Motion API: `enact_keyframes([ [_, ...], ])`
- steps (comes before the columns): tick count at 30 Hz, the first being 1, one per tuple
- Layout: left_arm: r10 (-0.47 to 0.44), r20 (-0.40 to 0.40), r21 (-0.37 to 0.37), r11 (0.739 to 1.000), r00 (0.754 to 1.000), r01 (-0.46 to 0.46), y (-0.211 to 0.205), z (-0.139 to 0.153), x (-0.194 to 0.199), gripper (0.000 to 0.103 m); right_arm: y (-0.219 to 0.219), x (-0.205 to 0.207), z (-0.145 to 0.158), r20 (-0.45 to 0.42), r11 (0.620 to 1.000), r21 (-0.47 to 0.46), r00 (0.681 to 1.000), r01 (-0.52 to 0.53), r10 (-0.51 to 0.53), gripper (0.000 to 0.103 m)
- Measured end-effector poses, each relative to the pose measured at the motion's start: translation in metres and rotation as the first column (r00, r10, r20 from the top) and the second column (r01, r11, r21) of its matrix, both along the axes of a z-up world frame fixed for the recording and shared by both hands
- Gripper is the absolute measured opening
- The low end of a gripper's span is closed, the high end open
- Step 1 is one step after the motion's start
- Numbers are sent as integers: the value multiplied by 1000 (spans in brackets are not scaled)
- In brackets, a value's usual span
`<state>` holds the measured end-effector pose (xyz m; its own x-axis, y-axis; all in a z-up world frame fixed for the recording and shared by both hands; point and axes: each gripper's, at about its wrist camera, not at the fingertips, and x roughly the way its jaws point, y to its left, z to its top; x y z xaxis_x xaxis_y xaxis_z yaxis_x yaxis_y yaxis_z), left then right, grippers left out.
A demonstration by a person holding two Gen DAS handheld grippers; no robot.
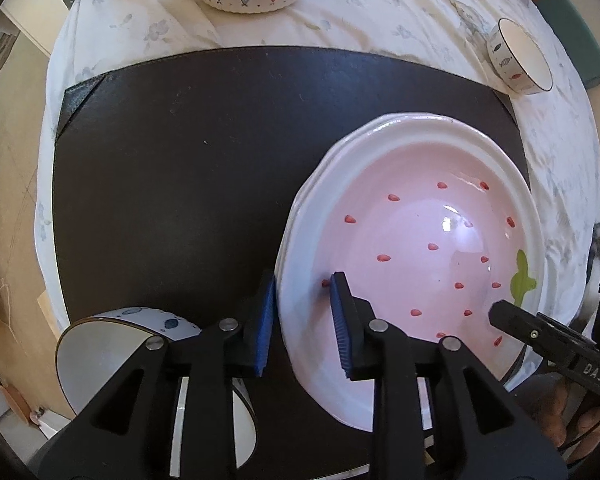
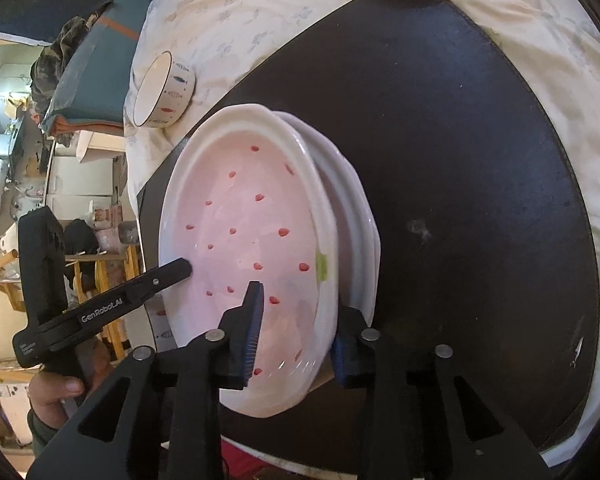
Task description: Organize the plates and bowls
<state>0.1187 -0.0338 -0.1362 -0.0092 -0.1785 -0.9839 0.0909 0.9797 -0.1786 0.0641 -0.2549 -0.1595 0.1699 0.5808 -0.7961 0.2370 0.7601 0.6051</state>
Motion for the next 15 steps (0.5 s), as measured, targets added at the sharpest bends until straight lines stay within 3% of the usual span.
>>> enact_keyframes([
  [4, 3, 3, 5, 1000, 1000, -3, -3, 0, 0, 24, -10, -4, 0, -42, 999, 39, 999, 15, -13, 38],
  [9, 3, 12, 11, 1000, 1000, -3, -2, 2, -1, 24, -25, -8, 10, -33, 998, 51, 999, 43, -41, 39],
  [15, -17, 19, 35, 999, 1000, 16, -5, 3, -3, 23, -31, -11, 34, 109, 971, -229, 993, 73, -49, 42],
])
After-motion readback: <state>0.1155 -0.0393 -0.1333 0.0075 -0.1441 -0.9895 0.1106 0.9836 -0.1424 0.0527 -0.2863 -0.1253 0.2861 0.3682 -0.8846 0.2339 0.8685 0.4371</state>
